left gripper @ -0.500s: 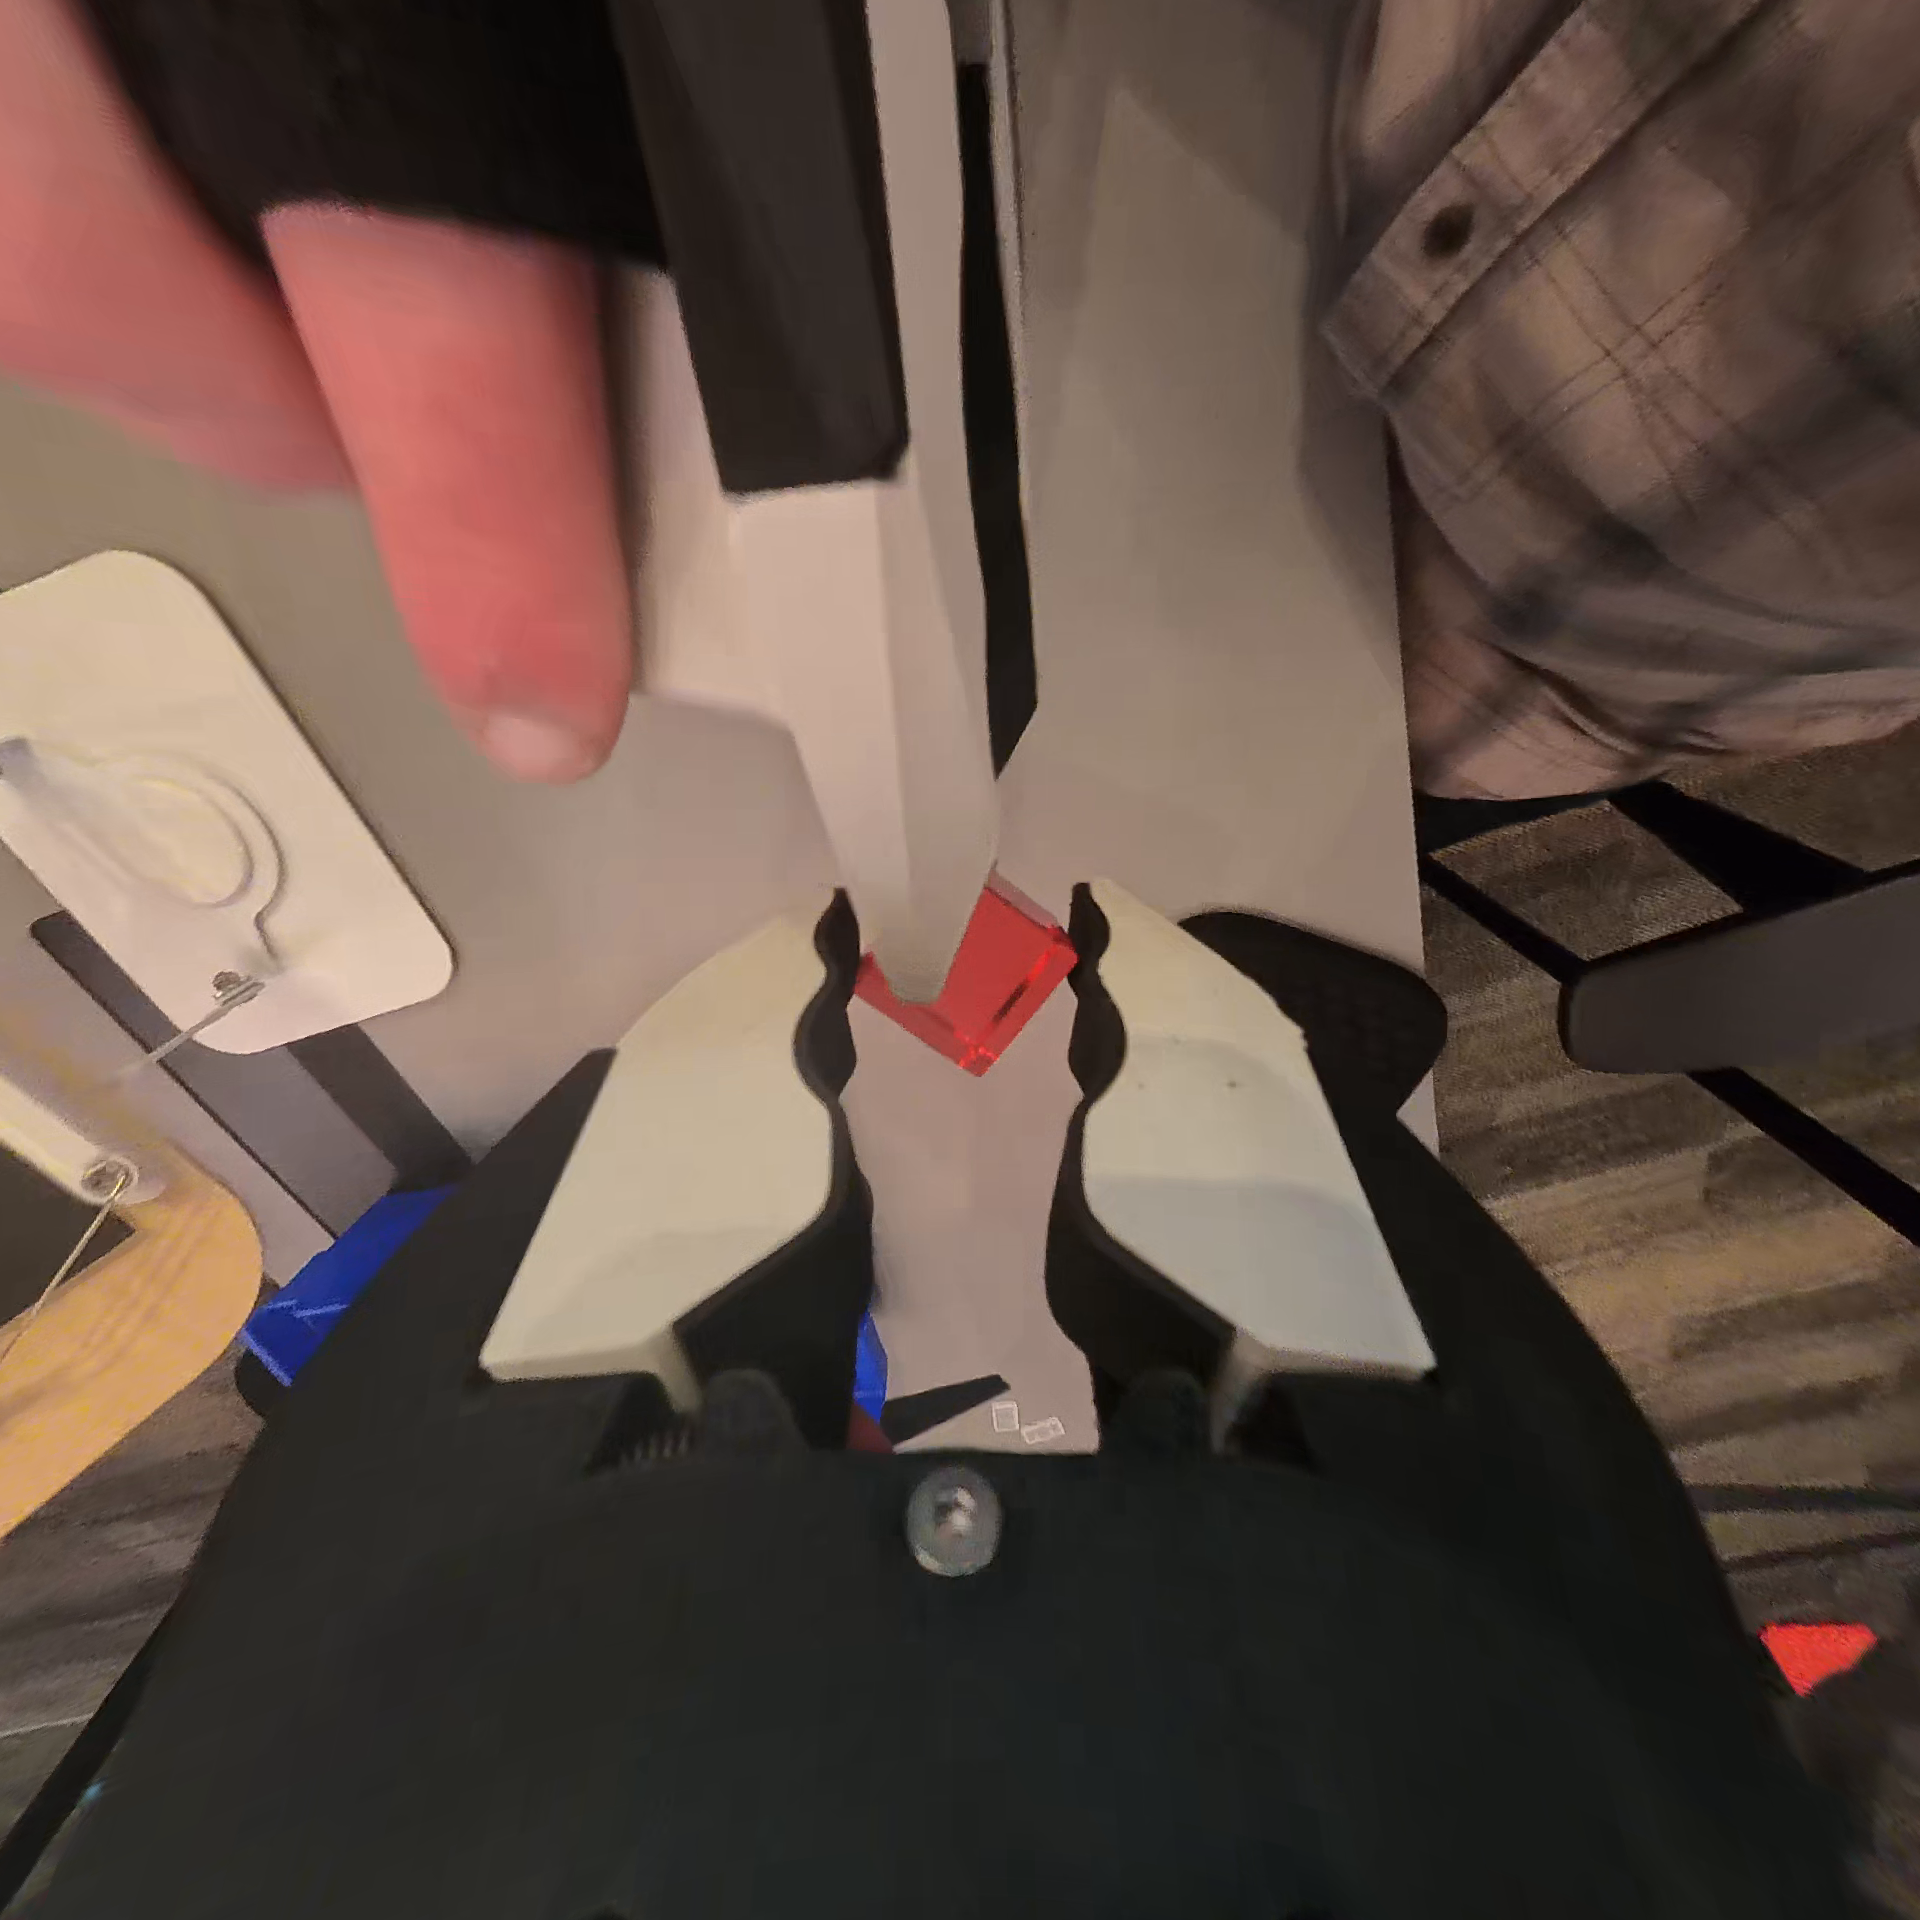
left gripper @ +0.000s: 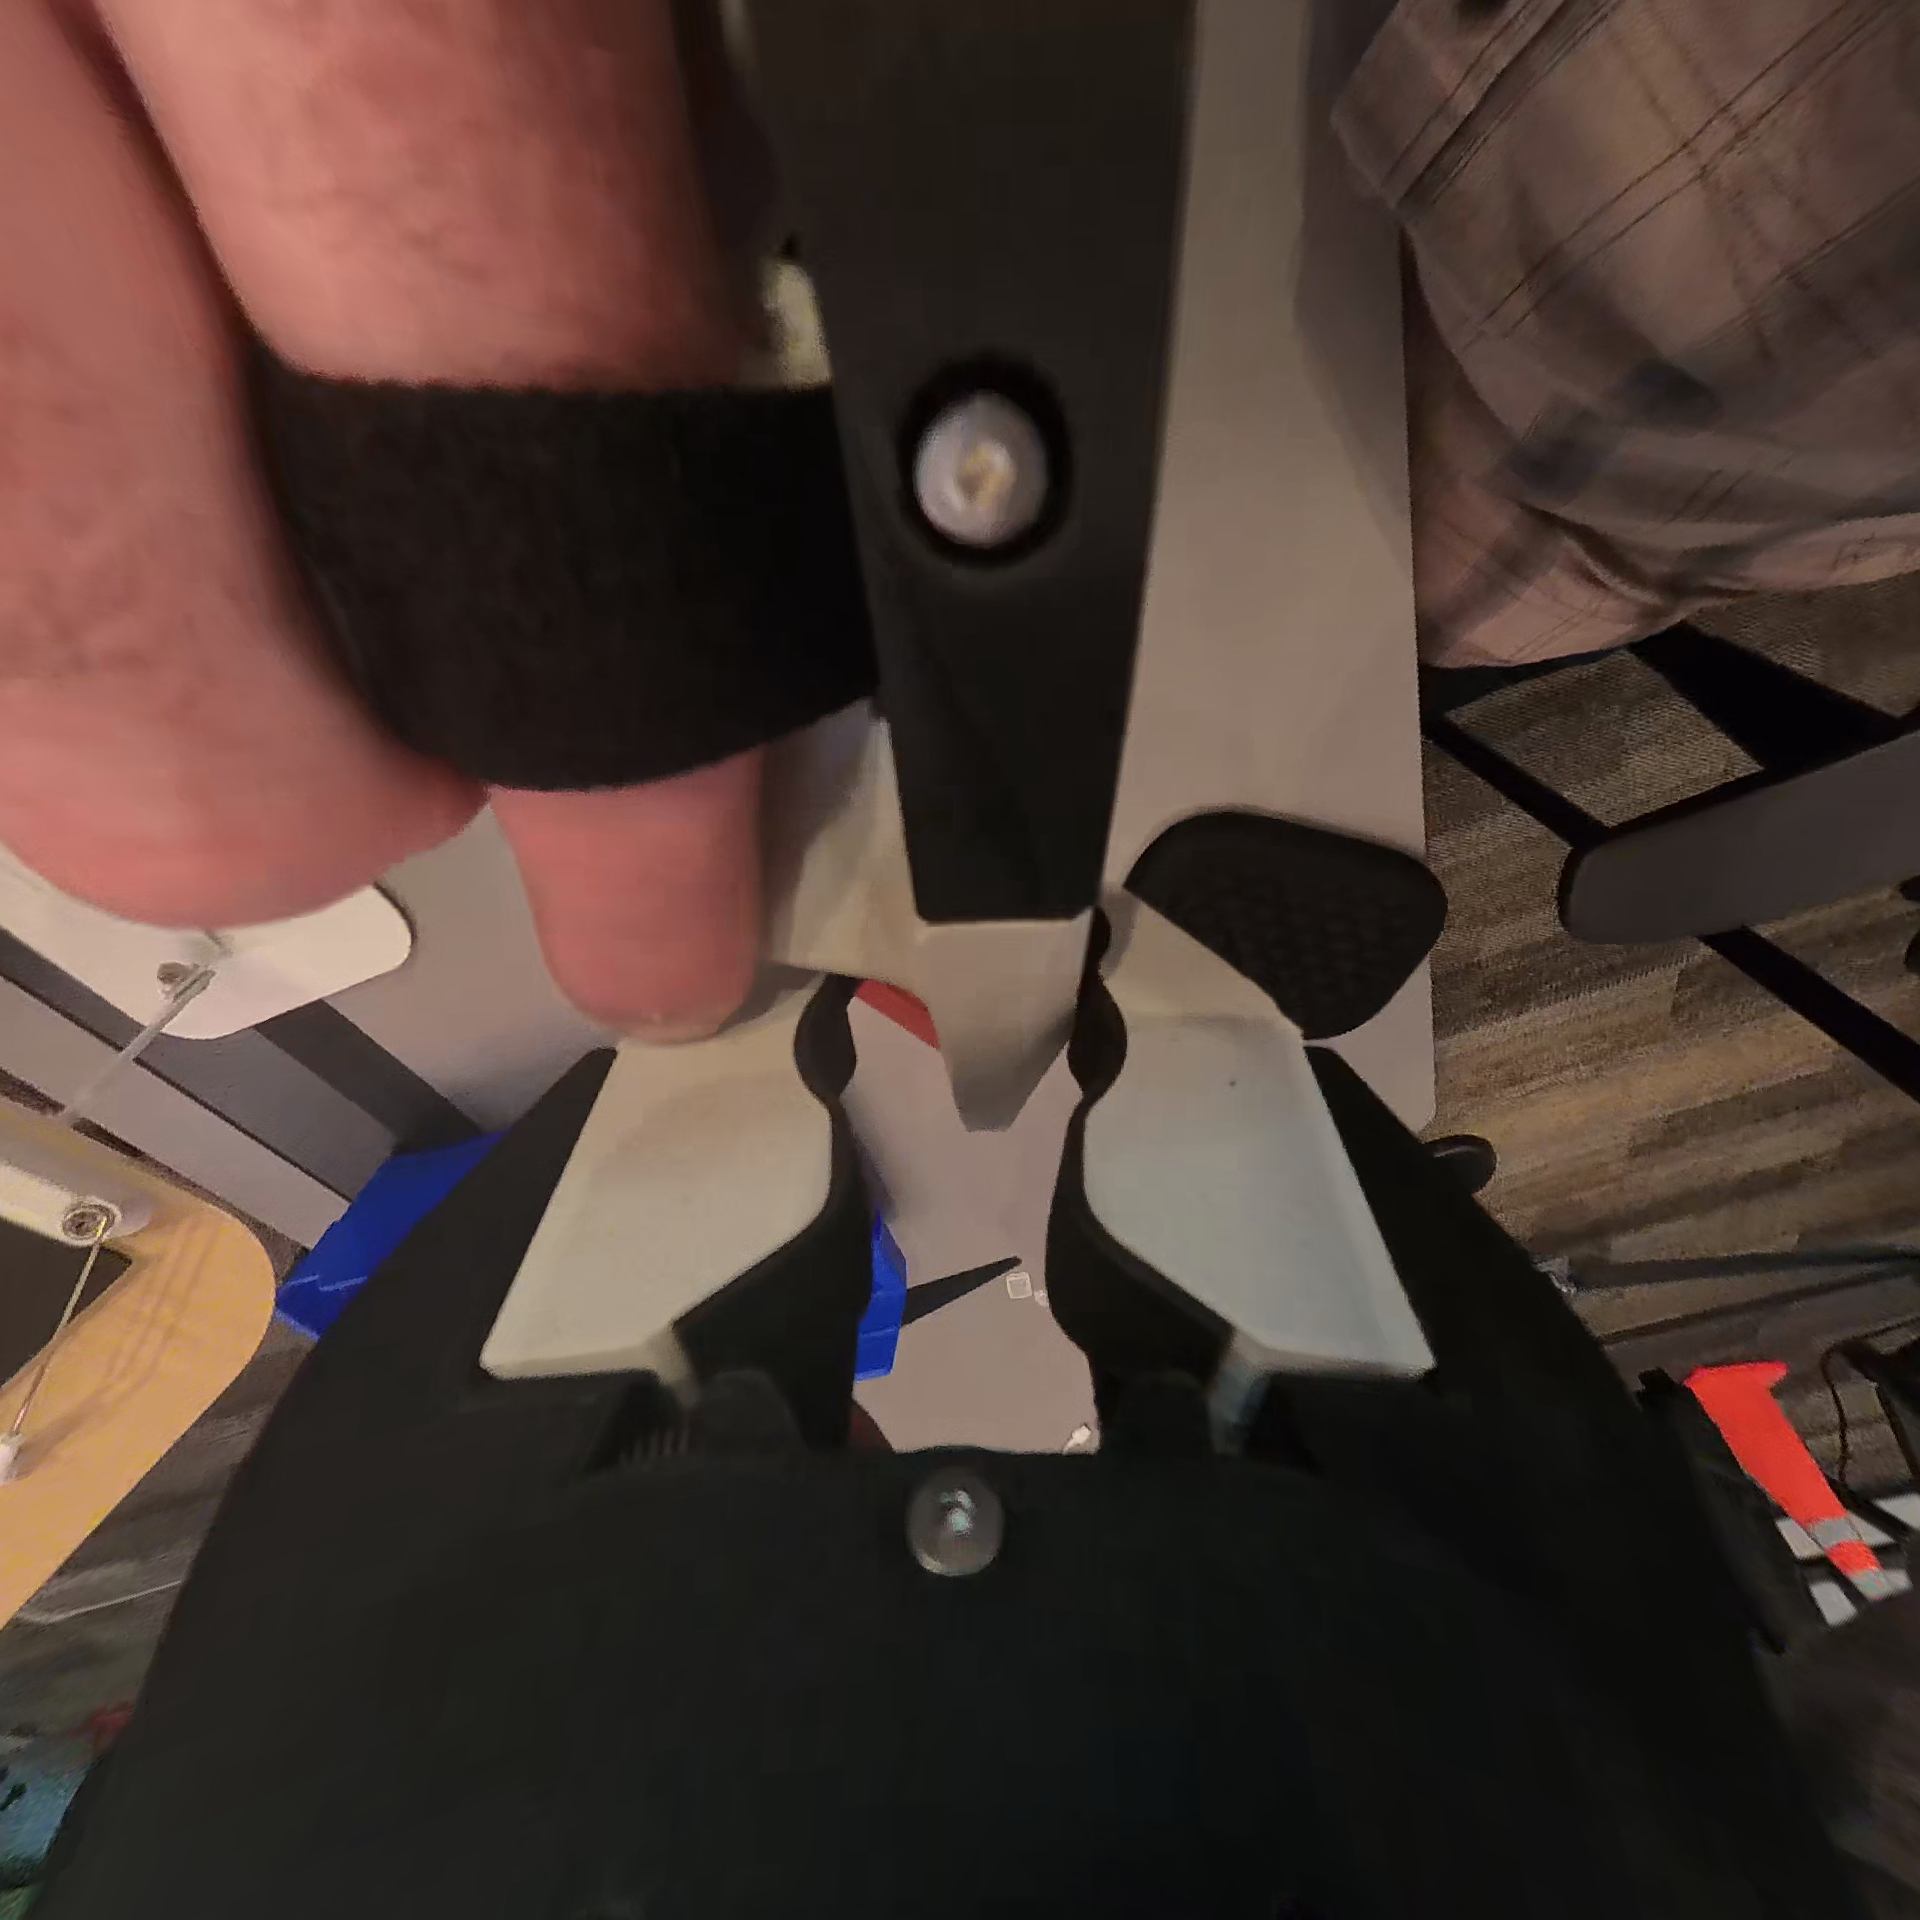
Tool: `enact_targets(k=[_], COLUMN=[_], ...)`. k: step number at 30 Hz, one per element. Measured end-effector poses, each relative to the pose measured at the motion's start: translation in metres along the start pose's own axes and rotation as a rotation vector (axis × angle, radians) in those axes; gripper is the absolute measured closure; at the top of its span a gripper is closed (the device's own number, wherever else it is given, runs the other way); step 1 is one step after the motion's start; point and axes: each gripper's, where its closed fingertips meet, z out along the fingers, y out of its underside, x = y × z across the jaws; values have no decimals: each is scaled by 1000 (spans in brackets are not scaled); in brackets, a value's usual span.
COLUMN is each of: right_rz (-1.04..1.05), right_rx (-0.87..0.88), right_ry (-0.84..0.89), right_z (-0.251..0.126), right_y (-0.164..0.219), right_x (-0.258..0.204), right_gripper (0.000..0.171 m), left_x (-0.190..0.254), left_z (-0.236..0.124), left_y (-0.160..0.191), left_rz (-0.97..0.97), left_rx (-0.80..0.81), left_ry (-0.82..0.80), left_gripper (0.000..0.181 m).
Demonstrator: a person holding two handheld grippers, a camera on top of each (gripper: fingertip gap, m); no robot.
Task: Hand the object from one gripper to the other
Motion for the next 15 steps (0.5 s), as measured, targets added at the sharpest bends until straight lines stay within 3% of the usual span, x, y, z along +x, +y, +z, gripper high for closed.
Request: enact_targets(k=[15], right_rz=[-6], right_rx=[-28], right_ry=[38], right_z=[3], right_y=[9], right_x=[6], right_gripper=[136], left_x=[-9], left_z=[-2], left_y=[3], left_rz=[-6], left_rx=[-11], left_ry=[-12], left_gripper=[143])
